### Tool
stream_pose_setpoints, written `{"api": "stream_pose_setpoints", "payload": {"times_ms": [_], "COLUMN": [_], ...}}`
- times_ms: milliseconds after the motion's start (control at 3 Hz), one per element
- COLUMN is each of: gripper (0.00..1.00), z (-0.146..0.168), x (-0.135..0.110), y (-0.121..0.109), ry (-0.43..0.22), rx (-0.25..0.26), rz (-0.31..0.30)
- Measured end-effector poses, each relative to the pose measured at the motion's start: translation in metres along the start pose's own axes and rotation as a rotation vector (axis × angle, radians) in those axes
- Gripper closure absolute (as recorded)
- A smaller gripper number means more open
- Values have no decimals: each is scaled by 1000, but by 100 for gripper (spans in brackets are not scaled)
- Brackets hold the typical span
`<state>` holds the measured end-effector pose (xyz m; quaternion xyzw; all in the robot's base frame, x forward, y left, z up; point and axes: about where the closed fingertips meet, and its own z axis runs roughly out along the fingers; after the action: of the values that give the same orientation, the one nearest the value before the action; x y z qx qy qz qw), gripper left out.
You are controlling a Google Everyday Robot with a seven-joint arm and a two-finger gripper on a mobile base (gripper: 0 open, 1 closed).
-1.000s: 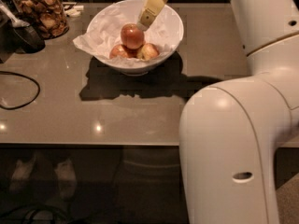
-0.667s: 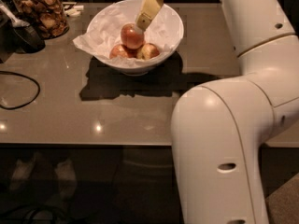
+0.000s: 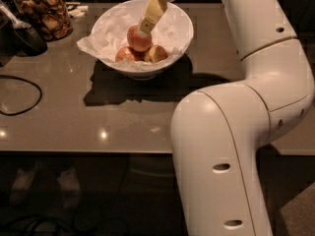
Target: Pick apple from white bowl
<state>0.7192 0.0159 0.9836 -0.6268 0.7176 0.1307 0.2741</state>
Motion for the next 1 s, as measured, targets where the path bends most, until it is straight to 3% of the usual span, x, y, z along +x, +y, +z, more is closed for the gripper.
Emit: {"api": "stream_pose_setpoints", "payload": {"times_ms": [1000], "gripper": [10], "z": [39], "x": [13], "y": [-7], "ry": [85], "rx": [-28], "rz": [33]}}
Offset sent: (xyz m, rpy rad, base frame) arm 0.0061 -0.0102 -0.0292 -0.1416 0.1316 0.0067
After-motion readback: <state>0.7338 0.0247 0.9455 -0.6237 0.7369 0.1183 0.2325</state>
